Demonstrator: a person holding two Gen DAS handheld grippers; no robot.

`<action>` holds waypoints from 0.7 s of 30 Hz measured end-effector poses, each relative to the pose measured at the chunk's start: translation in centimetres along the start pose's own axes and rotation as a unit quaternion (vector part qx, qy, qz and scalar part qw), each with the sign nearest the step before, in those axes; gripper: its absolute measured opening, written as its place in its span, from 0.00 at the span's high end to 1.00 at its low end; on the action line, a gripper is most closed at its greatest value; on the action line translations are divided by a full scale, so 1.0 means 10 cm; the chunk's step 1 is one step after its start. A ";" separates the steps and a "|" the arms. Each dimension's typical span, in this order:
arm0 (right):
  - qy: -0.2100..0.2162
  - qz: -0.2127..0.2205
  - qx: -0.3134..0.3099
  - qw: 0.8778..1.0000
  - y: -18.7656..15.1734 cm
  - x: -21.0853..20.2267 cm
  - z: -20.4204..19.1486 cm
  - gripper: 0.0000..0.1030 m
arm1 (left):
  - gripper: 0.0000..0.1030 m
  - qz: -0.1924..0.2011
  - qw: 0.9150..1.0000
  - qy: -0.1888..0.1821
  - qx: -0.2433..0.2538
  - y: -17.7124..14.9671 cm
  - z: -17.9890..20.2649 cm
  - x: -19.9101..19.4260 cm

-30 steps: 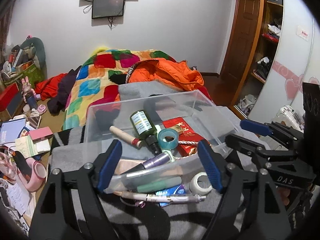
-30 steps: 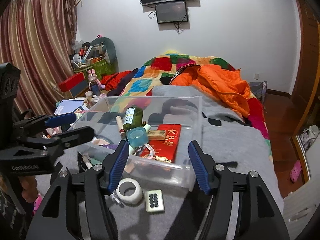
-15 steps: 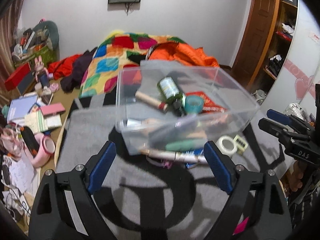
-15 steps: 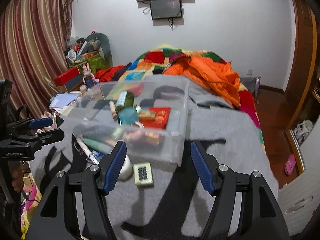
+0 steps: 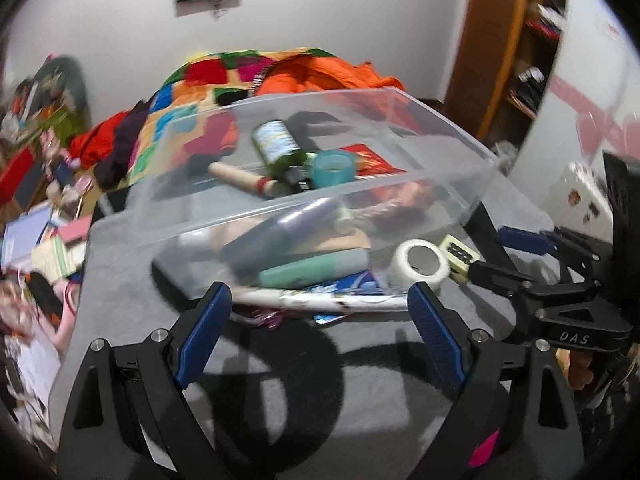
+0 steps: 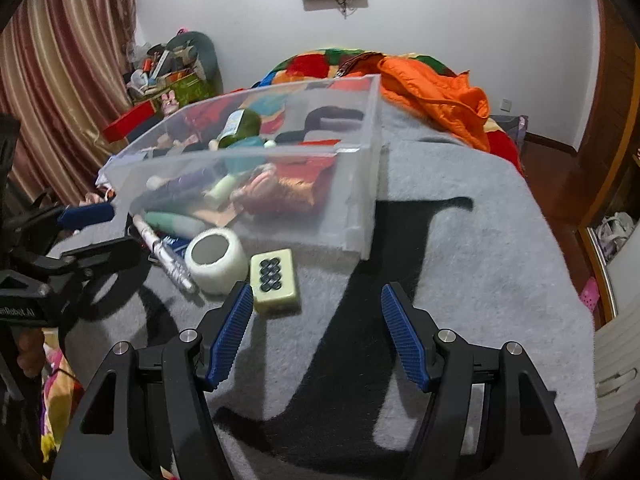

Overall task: Organize objects
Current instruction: 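Withdraw both open tools toward the white pen and the mahjong tile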

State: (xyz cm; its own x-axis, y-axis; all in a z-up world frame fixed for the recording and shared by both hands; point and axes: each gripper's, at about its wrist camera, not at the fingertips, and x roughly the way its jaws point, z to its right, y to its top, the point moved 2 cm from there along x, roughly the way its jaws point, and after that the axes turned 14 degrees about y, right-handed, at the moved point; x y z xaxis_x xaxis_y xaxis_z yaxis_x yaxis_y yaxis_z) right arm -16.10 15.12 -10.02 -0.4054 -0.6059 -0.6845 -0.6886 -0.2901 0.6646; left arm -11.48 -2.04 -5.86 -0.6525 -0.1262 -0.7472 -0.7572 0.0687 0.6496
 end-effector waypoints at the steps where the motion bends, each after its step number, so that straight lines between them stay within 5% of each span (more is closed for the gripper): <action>1: 0.002 -0.002 -0.001 1.000 0.00 0.02 -0.01 0.39 | 0.12 -0.002 1.000 -0.003 0.011 0.01 0.04 0.03; 9: 0.017 -0.003 -0.003 1.000 0.01 0.09 -0.04 0.40 | 0.12 -0.016 0.999 -0.017 0.049 0.05 0.13 0.23; 15: 0.025 -0.005 -0.005 1.000 0.01 0.12 -0.06 0.61 | 0.12 -0.022 0.998 -0.034 0.050 -0.05 0.09 0.17; 21: 0.029 -0.004 -0.003 1.000 -0.02 0.08 -0.05 0.67 | 0.20 -0.055 0.995 -0.068 0.048 -0.27 0.05 0.03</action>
State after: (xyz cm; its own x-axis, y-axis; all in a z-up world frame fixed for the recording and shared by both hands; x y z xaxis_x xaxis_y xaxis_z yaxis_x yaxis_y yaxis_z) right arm -15.97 14.27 -10.58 -0.3641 -0.6449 -0.6720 -0.6878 -0.3004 0.6609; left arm -9.64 -1.76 -7.96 -0.5586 -0.0040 -0.8295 -0.8195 0.1576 0.5510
